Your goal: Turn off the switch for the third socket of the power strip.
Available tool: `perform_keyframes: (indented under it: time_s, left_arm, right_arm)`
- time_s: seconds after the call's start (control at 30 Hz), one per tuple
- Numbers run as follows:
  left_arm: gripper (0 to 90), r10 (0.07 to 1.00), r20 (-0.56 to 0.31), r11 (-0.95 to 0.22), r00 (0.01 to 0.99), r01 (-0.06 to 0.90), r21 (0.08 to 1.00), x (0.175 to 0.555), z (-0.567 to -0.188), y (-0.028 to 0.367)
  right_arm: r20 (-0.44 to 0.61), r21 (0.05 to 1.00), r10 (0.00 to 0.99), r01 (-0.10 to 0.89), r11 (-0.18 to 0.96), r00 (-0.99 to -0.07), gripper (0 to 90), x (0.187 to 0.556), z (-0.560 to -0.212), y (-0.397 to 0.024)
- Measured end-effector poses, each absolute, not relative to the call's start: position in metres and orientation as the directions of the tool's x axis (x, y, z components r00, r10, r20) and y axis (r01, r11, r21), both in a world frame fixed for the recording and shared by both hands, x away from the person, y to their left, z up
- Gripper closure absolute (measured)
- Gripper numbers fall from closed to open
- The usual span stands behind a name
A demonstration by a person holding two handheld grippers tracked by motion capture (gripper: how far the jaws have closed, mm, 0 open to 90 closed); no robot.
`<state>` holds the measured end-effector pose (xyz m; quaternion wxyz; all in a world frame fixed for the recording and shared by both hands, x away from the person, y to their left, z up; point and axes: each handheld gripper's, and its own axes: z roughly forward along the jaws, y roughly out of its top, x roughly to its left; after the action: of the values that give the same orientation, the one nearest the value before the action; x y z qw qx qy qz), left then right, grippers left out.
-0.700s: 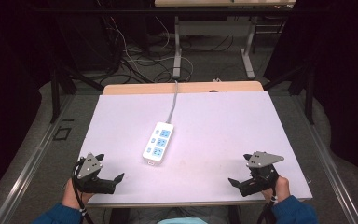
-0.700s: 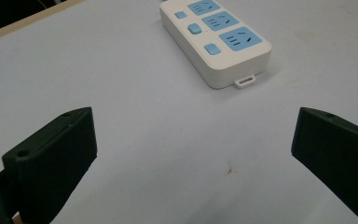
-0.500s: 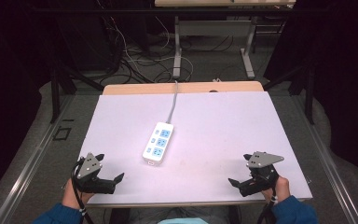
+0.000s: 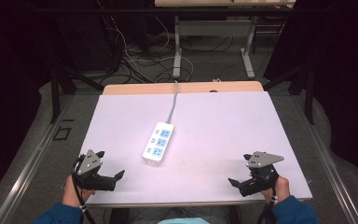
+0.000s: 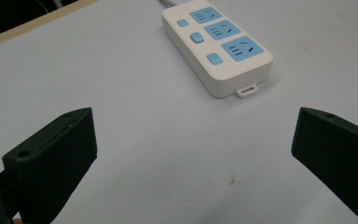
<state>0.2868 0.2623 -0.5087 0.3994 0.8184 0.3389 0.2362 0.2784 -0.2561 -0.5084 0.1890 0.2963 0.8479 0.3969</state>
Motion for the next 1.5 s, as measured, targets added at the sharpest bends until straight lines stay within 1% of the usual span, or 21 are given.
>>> perform_keyframes:
  time_s: [0.37,0.7,0.97,1.13,1.27,1.33,1.5]
  left_arm:
    - [0.1,0.763,0.092,-0.432,0.639,0.399,0.809,0.304,-0.505,0.256]
    - [0.0,0.773,0.091,-0.419,0.628,0.396,0.817,0.315,-0.500,0.244]
    - [0.0,0.760,0.097,-0.442,0.643,0.402,0.802,0.324,-0.500,0.234]
    - [0.0,0.753,0.102,-0.453,0.649,0.400,0.796,0.331,-0.501,0.226]
    - [0.0,0.753,0.107,-0.458,0.649,0.400,0.794,0.335,-0.501,0.221]
    - [0.0,0.749,0.109,-0.464,0.654,0.399,0.791,0.338,-0.500,0.220]
    - [0.0,0.749,0.106,-0.463,0.654,0.401,0.791,0.343,-0.500,0.216]
  right_arm:
    - [-0.081,0.787,0.660,0.358,0.502,-0.747,0.4,0.279,-0.509,-0.256]
    - [-0.078,0.786,0.660,0.362,0.502,-0.747,0.4,0.279,-0.509,-0.256]
    - [-0.079,0.786,0.664,0.363,0.501,-0.744,0.5,0.279,-0.509,-0.256]
    - [-0.079,0.783,0.649,0.356,0.510,-0.756,0.5,0.281,-0.509,-0.258]
    - [-0.078,0.786,0.664,0.364,0.500,-0.744,0.5,0.279,-0.509,-0.256]
    - [-0.079,0.785,0.651,0.355,0.508,-0.755,0.5,0.280,-0.509,-0.257]
    - [-0.072,0.786,0.660,0.365,0.499,-0.748,0.5,0.279,-0.510,-0.256]
